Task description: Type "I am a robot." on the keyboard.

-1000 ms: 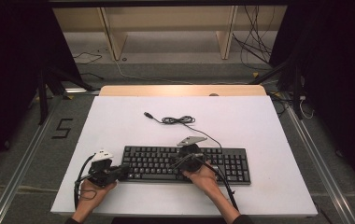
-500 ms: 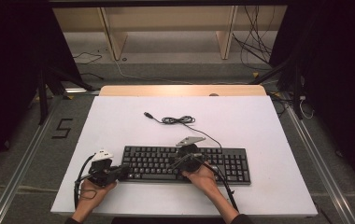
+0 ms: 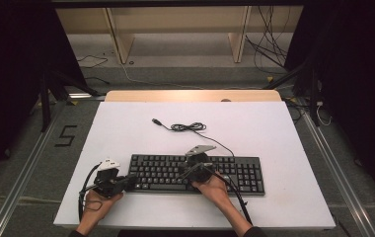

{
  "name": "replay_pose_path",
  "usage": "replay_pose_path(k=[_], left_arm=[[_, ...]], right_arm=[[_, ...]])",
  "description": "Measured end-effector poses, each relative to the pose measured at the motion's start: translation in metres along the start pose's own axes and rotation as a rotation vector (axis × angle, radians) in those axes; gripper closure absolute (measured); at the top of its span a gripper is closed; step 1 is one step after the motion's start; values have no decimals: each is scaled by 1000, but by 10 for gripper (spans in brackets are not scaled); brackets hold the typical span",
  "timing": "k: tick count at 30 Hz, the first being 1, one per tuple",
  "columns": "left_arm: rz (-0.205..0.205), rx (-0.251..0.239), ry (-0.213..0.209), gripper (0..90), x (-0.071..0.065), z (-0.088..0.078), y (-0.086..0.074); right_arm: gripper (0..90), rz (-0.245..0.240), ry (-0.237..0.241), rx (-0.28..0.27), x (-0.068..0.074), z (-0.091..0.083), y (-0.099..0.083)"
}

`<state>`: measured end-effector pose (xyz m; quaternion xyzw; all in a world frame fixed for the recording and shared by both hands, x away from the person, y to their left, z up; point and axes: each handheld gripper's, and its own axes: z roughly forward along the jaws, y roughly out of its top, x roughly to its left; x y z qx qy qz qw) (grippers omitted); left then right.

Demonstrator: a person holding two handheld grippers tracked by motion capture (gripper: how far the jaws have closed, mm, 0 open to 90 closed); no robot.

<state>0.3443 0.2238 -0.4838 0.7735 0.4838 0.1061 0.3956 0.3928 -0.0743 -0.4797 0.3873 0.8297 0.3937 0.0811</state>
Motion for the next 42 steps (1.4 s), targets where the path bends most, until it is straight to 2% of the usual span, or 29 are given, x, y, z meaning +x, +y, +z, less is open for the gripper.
replay_pose_path(k=[5, 9, 13, 17, 22, 25, 27, 28, 29, 30, 35, 42], left_arm=[[11, -7, -2, 875, -1, -1, 0], [20, -33, -10, 852, -3, -4, 1], [24, -54, -20, 831, -6, -5, 2], [25, -68, -28, 771, -6, -7, 3], [17, -98, -47, 694, -7, -9, 4], [16, -99, -53, 648, -6, -9, 4], [12, -105, -61, 630, -7, -9, 4], [9, -115, -69, 596, -7, -10, 5], [9, -115, -69, 575, -7, -10, 5], [7, -120, -74, 556, -7, -10, 5], [1, -138, -84, 474, -8, -11, 6], [-10, -174, -89, 401, -7, -13, 7]], right_arm=[[878, 15, 9, -17, -2, -4, 2], [852, 32, 22, -45, -6, -11, 3], [835, 29, 27, -54, -5, -13, 4], [803, 22, 43, -58, -3, -14, 4], [718, 16, 69, -72, -1, -19, 4], [686, 10, 81, -74, 0, -21, 4], [646, 6, 93, -78, 2, -23, 4], [593, 0, 104, -82, 3, -25, 4], [593, 0, 104, -82, 3, -25, 4], [550, -3, 110, -81, 5, -26, 4], [466, -8, 133, -85, 9, -28, 4], [460, -21, 159, -79, 16, -28, 3]])
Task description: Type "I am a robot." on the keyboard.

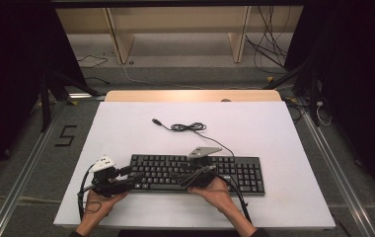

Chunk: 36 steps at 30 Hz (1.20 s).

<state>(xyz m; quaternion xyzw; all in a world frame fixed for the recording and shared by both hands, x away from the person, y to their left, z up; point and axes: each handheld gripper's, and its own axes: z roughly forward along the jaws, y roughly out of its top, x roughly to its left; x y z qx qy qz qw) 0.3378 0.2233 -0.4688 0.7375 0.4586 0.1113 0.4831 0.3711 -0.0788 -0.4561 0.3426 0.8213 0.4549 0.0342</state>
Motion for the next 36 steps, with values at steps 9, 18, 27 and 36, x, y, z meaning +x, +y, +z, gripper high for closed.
replay_pose_path(k=[9, 18, 27, 36], left_arm=[[8, -20, -12, 354, -1, -1, 1], [15, -43, -36, 331, -2, -3, 1], [28, -55, -68, 308, -6, -2, 1], [40, -65, -98, 288, -9, -3, 1]], right_arm=[[595, -39, 26, 12, 9, 1, -4], [805, -70, 34, 41, 17, 3, -11], [899, -79, 29, 66, 19, 5, -16], [900, -79, 13, 95, 19, 10, -22]])
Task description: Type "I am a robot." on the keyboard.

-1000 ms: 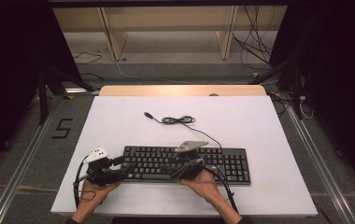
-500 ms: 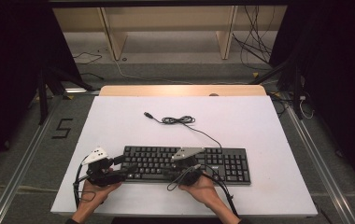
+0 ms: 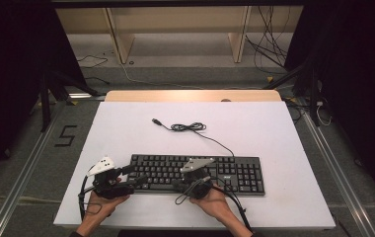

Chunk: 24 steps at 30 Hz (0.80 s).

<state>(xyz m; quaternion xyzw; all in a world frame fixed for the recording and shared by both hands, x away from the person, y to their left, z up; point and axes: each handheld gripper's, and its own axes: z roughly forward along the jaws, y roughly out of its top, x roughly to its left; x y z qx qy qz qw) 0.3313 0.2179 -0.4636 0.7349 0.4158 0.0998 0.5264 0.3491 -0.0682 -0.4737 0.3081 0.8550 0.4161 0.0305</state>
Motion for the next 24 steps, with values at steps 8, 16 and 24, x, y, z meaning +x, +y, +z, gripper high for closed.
replay_pose_path(k=[8, 16, 24], left_arm=[[4, 3, -3, 286, -1, 0, 0], [3, 6, -2, 285, -2, 1, 0], [2, 7, 1, 286, -2, 1, 0]], right_arm=[[900, 1, -9, 10, -1, 2, -2], [900, -1, -14, 20, -1, 5, -3], [900, -9, -24, 34, 0, 8, -5]])
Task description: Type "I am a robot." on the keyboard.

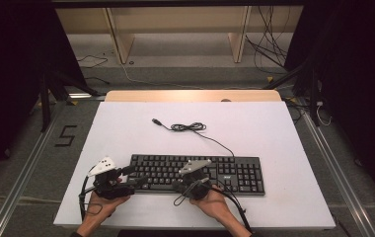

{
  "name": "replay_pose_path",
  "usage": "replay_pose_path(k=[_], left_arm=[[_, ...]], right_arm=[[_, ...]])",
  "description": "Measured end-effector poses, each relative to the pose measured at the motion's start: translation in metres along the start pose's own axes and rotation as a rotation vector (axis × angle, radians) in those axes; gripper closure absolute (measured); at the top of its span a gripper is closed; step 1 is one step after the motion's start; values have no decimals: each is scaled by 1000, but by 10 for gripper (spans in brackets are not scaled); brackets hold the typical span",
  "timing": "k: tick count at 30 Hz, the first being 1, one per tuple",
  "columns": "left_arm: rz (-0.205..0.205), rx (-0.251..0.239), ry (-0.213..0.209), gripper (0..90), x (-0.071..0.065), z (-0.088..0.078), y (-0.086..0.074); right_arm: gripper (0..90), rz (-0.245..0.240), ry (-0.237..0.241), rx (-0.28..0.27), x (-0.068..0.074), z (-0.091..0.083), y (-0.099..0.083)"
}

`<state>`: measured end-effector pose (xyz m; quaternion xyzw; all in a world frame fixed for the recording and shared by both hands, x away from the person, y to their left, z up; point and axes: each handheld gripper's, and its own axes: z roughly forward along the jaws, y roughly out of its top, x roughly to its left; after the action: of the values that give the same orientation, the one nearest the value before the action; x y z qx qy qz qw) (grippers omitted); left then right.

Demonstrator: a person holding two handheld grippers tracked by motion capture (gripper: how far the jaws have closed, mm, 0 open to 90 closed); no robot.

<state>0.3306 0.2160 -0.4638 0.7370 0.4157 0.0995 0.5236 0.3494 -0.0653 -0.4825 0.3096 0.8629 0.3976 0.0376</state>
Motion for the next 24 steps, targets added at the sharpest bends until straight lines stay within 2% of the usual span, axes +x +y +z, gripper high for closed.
replay_pose_path(k=[11, 13, 14, 19, 20, 23, 24], left_arm=[[-4, -4, 6, 287, 1, 0, 0], [-7, -5, 11, 288, 1, -1, 0], [-9, -4, 20, 292, 3, -1, 0], [-21, 5, 49, 318, 5, 0, 0], [-26, 5, 52, 324, 6, 0, 0], [-31, 6, 60, 348, 6, 1, 0], [-38, 12, 61, 385, 6, 2, 0]], right_arm=[[900, 4, 0, -4, 1, 0, 0], [869, 11, -1, -12, 0, -1, 0], [842, 29, 14, -24, -2, -4, 1], [800, 35, 21, -54, -4, -10, 3], [762, 34, 26, -60, -5, -12, 3], [719, 39, 25, -66, -4, -14, 3], [663, 37, 22, -67, -5, -16, 3]])
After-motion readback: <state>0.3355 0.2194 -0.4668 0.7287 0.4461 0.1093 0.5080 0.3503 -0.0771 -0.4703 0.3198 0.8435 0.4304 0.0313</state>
